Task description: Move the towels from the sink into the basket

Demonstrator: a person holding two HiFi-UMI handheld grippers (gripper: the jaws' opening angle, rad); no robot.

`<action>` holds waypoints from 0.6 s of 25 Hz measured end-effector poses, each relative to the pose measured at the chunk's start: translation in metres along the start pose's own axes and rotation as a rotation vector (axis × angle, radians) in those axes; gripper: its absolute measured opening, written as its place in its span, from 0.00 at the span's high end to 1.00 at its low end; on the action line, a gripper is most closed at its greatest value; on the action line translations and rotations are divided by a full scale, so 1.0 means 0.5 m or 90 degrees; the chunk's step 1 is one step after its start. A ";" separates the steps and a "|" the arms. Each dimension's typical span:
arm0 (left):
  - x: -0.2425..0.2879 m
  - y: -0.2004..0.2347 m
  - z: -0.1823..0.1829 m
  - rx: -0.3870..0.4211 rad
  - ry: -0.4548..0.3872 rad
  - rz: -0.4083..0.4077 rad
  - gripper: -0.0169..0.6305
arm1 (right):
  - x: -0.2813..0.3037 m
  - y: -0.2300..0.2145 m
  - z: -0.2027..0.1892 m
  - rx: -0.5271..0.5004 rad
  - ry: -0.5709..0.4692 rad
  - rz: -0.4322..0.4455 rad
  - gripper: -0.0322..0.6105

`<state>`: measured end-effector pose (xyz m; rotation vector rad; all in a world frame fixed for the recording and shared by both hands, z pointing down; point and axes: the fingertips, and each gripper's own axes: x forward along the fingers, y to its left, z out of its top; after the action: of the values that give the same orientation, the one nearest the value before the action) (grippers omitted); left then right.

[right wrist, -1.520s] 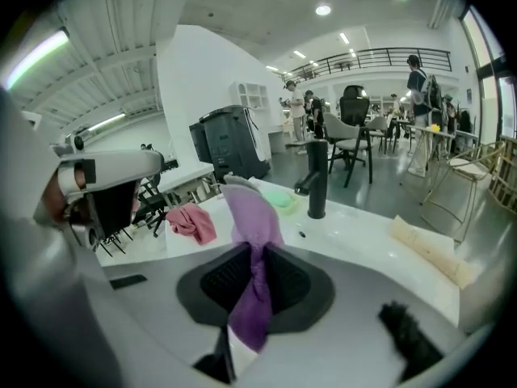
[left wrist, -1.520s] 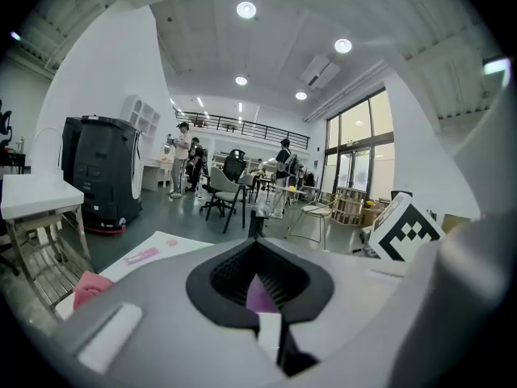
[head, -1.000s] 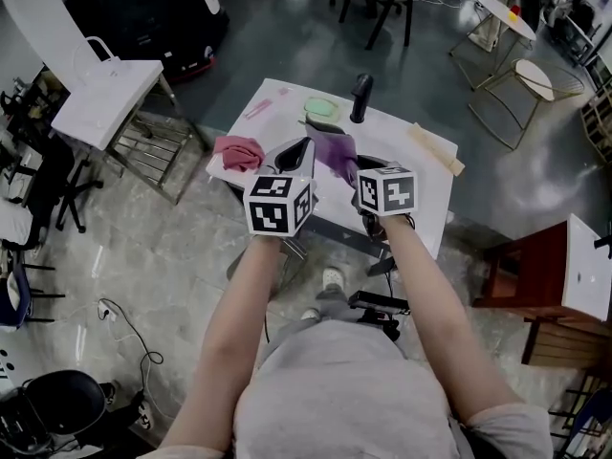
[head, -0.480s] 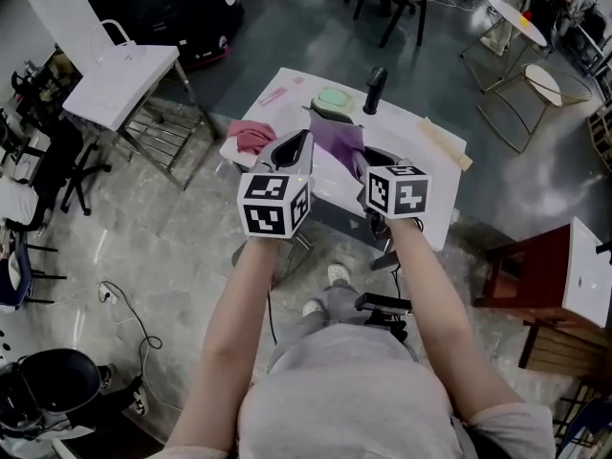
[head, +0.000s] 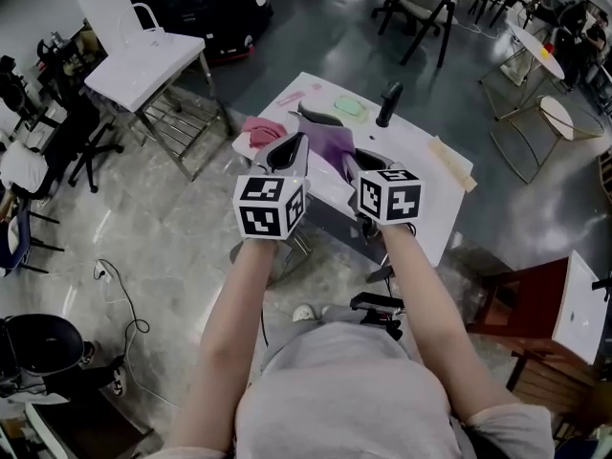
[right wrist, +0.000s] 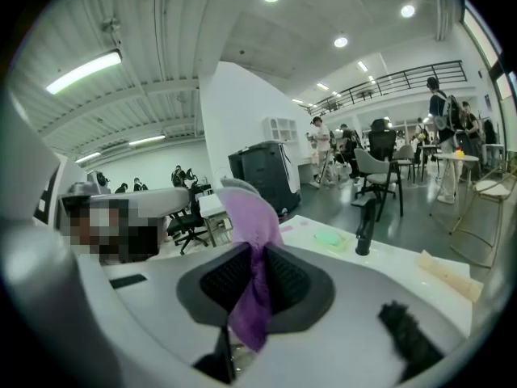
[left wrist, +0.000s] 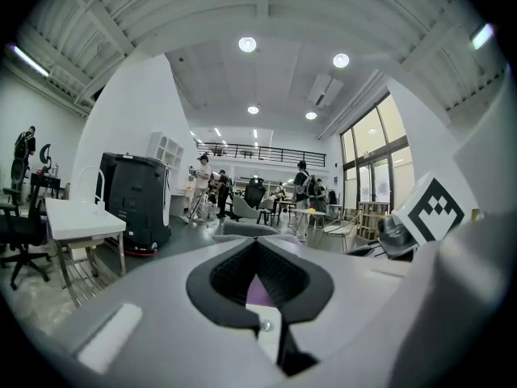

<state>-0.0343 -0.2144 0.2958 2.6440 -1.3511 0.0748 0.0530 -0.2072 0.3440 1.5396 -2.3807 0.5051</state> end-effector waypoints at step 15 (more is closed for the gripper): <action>-0.102 0.016 -0.002 -0.013 -0.019 0.111 0.96 | -0.028 0.087 0.019 -0.032 -0.011 0.108 0.86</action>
<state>-0.0707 -0.1784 0.2915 2.5146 -1.5806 0.0446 0.0186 -0.1834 0.3238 1.3332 -2.5304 0.4646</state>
